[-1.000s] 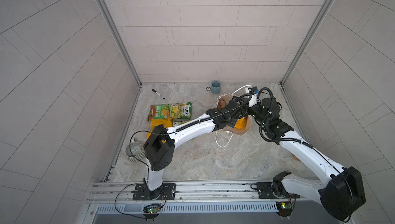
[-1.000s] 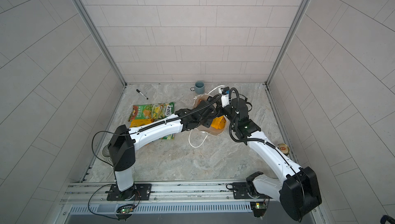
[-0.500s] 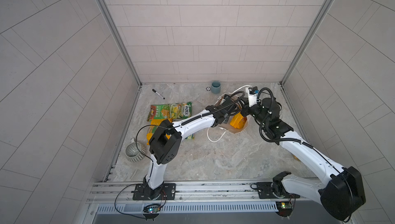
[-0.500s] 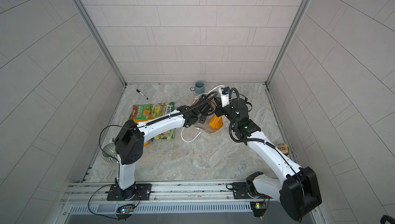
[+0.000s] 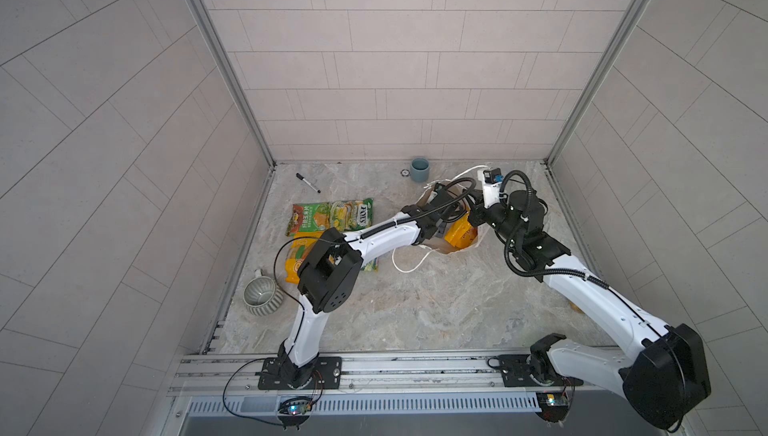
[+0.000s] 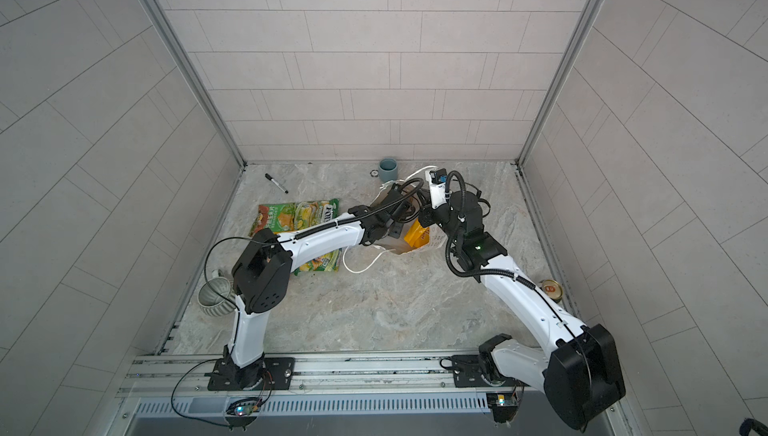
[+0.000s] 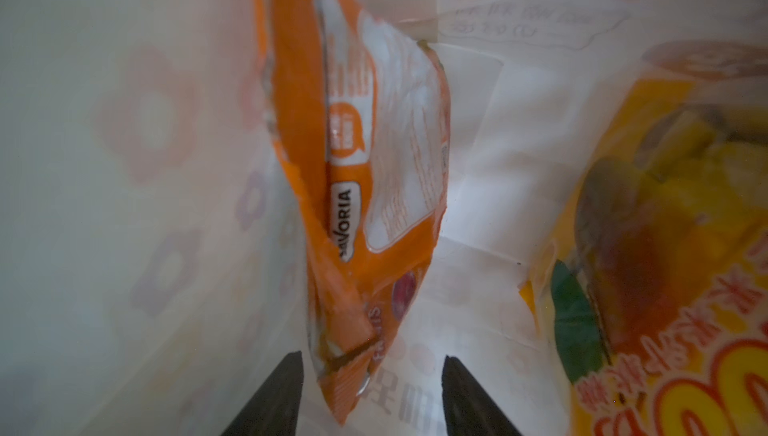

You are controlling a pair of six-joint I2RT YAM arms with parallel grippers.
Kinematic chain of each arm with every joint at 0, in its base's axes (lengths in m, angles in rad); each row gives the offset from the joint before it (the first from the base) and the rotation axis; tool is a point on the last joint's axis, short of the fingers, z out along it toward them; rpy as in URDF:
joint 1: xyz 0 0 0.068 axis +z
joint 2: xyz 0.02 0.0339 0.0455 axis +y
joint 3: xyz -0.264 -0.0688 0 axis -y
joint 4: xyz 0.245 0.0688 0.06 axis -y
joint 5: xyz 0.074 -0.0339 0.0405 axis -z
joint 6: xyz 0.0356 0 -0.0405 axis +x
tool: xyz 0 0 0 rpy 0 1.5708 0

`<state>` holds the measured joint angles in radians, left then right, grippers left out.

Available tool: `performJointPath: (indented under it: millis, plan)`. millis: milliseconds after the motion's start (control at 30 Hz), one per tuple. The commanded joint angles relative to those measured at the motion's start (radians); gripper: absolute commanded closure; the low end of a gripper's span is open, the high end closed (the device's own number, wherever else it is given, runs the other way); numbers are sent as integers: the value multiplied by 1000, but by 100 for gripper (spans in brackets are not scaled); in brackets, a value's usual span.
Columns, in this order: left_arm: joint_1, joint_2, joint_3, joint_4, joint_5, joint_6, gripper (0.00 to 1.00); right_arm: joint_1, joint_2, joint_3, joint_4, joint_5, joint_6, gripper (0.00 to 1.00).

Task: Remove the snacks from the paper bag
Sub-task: 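Lower the open left gripper into the bag toward the orange packet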

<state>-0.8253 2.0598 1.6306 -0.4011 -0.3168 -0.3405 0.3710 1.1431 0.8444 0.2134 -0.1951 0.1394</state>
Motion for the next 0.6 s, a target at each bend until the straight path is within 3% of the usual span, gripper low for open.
performJointPath:
  millis: [0,233,400,500,567]
  plan:
    - [21,29,5,68,36,7,43,3,-17,-3,55,-9,6,100]
    - [36,41,-44,237,143,56,55,3,-8,-8,67,-12,11,100]
    - [44,49,-73,321,207,95,68,3,-6,-10,74,-11,14,100]
    - [48,53,-64,311,232,105,82,2,-8,-10,72,-13,16,100]
    - [48,42,-71,312,233,107,84,2,-9,-11,72,-12,15,100]
